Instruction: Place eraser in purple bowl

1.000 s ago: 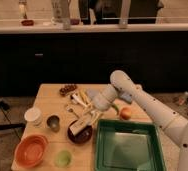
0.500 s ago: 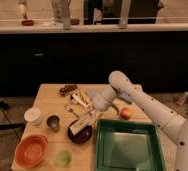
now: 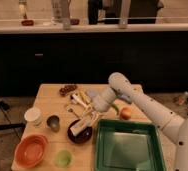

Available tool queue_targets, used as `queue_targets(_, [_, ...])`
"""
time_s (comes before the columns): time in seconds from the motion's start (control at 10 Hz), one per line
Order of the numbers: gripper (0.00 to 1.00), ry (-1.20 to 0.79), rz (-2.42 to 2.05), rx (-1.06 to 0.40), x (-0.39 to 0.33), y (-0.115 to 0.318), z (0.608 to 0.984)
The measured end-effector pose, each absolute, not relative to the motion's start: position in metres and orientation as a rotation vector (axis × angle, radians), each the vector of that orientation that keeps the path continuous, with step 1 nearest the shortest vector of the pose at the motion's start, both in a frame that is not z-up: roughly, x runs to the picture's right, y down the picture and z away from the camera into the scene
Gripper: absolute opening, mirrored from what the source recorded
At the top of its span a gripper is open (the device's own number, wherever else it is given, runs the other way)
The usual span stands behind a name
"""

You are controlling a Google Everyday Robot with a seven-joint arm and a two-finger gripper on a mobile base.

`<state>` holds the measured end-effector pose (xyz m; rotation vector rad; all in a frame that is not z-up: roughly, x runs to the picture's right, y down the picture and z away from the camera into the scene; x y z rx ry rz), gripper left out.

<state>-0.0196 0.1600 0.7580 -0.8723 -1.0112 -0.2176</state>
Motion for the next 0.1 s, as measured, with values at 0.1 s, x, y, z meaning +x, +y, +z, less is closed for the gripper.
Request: queue_targets(0.1, [0.32,-1.011,-0.217,-0.872,-0.0195,0.1600,0.7580])
